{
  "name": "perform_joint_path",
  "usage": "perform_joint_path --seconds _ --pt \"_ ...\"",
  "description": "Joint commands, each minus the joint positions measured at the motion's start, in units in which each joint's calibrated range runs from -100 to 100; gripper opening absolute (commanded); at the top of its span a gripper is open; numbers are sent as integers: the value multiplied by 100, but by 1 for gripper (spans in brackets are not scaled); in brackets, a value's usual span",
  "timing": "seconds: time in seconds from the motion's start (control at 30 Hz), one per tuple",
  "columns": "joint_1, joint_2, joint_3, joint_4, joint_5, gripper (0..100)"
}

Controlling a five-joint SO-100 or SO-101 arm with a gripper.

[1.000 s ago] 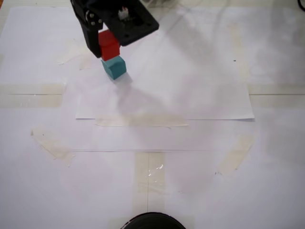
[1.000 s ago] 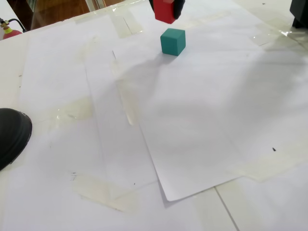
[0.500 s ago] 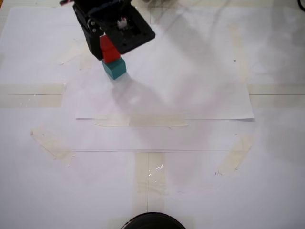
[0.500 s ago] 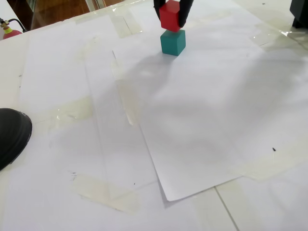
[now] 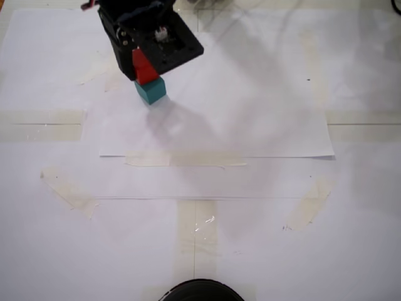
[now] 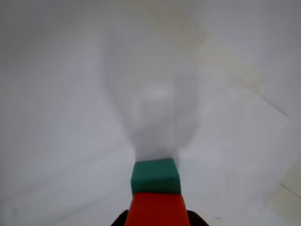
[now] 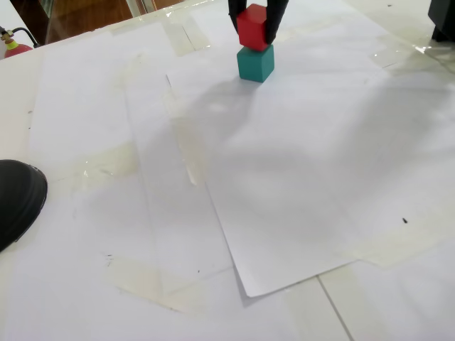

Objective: Put the red cube on the top of the blue cube.

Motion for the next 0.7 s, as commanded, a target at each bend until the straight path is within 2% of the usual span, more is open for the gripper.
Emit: perform_joint_path --seconds 0.0,0.47,0.67 --pt "-100 -384 51 -154 -88 10" --pt "-184 -350 78 -277 -176 10" --pt "-169 -341 78 -293 -166 13"
